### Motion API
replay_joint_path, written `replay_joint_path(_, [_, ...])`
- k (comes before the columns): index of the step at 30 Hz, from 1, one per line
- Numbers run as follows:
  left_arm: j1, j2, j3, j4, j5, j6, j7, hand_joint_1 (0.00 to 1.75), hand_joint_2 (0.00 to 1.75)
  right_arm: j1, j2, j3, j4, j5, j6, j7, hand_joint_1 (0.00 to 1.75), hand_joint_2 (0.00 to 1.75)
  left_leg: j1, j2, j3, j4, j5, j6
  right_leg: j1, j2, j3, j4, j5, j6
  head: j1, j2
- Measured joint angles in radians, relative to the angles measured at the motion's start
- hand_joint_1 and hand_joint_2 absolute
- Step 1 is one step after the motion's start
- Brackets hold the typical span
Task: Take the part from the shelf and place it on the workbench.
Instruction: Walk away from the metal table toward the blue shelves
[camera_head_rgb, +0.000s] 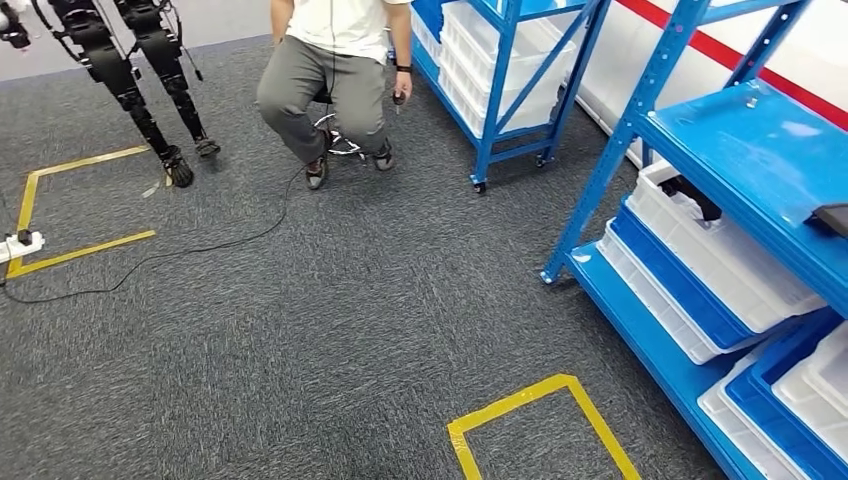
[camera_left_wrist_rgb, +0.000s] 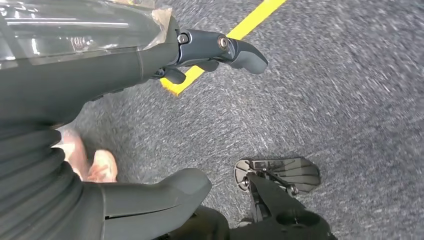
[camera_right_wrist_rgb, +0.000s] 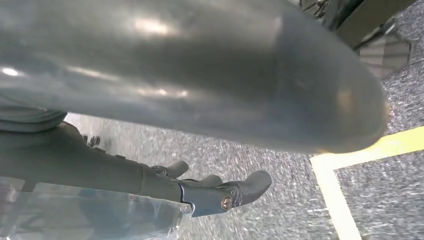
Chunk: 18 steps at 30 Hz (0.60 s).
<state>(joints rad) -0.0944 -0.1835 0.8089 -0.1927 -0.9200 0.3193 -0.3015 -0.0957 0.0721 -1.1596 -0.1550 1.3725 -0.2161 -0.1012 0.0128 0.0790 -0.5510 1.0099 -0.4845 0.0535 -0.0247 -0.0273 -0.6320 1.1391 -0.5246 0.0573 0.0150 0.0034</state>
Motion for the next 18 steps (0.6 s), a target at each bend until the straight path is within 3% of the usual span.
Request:
replay_joint_path(1, [-0.001, 0.000, 0.000, 0.000, -0.002, -0.001, 0.000, 0.00, 1.75, -0.001, 0.004, 0.000, -0.002, -0.002, -0.001, 0.000, 0.00, 0.00, -0.002, 0.011, 0.004, 0.001, -0.004, -0.006, 0.002, -0.033, 0.038, -0.067, 0.022, 0.002, 0.002, 0.000])
replay_joint_path(3, [-0.003, 0.002, 0.001, -0.001, -0.003, -0.002, 0.001, 0.00, 1.75, -0.005, 0.009, 0.000, -0.005, -0.004, -0.003, 0.000, 0.00, 0.00, -0.007, 0.033, 0.015, 0.001, -0.011, -0.020, 0.010, -0.072, 0.073, -0.133, 0.043, -0.009, 0.004, 0.000])
replay_joint_path(5, [-0.008, 0.002, 0.001, -0.001, -0.004, -0.002, 0.003, 0.00, 1.75, -0.005, 0.012, 0.000, -0.007, -0.005, -0.006, 0.000, 0.00, 0.00, -0.006, 0.055, 0.028, -0.001, -0.018, -0.034, 0.014, -0.054, 0.073, -0.136, 0.047, -0.025, 0.003, 0.000])
replay_joint_path(6, [-0.011, 0.002, 0.002, -0.002, -0.004, -0.002, 0.004, 0.00, 1.75, -0.004, 0.014, 0.000, -0.008, -0.005, -0.007, 0.000, 0.00, 0.00, -0.002, 0.046, 0.031, 0.003, -0.024, -0.041, 0.008, -0.041, 0.076, -0.138, 0.050, -0.031, 0.002, 0.000])
replay_joint_path(8, [-0.013, 0.002, 0.002, -0.002, -0.004, -0.002, 0.005, 0.00, 1.75, -0.003, 0.017, 0.000, -0.009, -0.005, -0.008, 0.000, 0.00, 0.00, 0.005, -0.011, 0.013, 0.056, -0.066, -0.050, -0.003, -0.014, 0.083, -0.142, 0.056, -0.049, -0.002, 0.000])
replay_joint_path(9, [-0.012, 0.003, 0.002, -0.002, -0.004, -0.002, 0.005, 0.00, 1.75, -0.004, 0.018, 0.000, -0.010, -0.005, -0.008, 0.000, 0.00, 0.00, 0.007, -0.047, -0.012, 0.112, -0.100, -0.052, -0.004, -0.001, 0.083, -0.142, 0.058, -0.057, -0.004, 0.000])
replay_joint_path(10, [-0.009, 0.004, 0.002, -0.001, -0.004, -0.002, 0.005, 0.00, 1.75, -0.004, 0.018, 0.000, -0.011, -0.005, -0.008, 0.000, 0.00, 0.00, 0.008, -0.067, -0.044, 0.180, -0.136, -0.053, -0.001, 0.015, 0.081, -0.142, 0.060, -0.064, -0.005, 0.000])
replay_joint_path(11, [-0.007, 0.004, 0.002, -0.001, -0.004, -0.002, 0.006, 0.00, 1.75, -0.004, 0.019, 0.000, -0.012, -0.005, -0.008, 0.000, 0.00, 0.00, 0.008, -0.076, -0.074, 0.240, -0.160, -0.053, 0.002, 0.031, 0.080, -0.142, 0.060, -0.066, -0.006, 0.000])
replay_joint_path(12, [-0.006, 0.005, 0.002, -0.001, -0.004, -0.002, 0.007, 0.00, 1.75, -0.003, 0.019, 0.000, -0.012, -0.005, -0.008, 0.000, 0.00, 0.00, 0.009, -0.080, -0.094, 0.275, -0.165, -0.054, 0.004, 0.047, 0.080, -0.141, 0.060, -0.067, -0.006, 0.000])
replay_joint_path(13, [-0.005, 0.005, 0.002, -0.001, -0.004, -0.002, 0.007, 0.00, 1.75, -0.001, 0.019, 0.000, -0.012, -0.005, -0.008, 0.000, 0.00, 0.00, 0.010, -0.081, -0.099, 0.274, -0.149, -0.054, 0.005, 0.063, 0.081, -0.140, 0.060, -0.067, -0.006, 0.000])
replay_joint_path(14, [-0.005, 0.005, 0.002, -0.001, -0.004, -0.002, 0.008, 0.00, 1.75, 0.001, 0.020, 0.000, -0.013, -0.005, -0.008, 0.000, 0.00, 0.00, 0.012, -0.085, -0.085, 0.236, -0.114, -0.054, 0.005, 0.079, 0.082, -0.138, 0.060, -0.066, -0.006, 0.000])
replay_joint_path(16, [-0.006, 0.006, 0.003, -0.001, -0.004, -0.002, 0.008, 0.00, 1.75, 0.001, 0.022, 0.000, -0.013, -0.005, -0.008, 0.000, 0.00, 0.00, 0.020, -0.123, -0.035, 0.109, -0.041, -0.055, 0.008, 0.109, 0.079, -0.129, 0.057, -0.062, -0.008, 0.000])
replay_joint_path(18, [-0.006, 0.008, 0.004, -0.001, -0.004, -0.002, 0.009, 0.00, 1.75, -0.001, 0.024, 0.000, -0.013, -0.005, -0.008, 0.000, 0.00, 0.00, 0.023, -0.158, -0.008, 0.036, -0.015, -0.052, 0.011, 0.133, 0.069, -0.123, 0.056, -0.051, -0.009, 0.000])
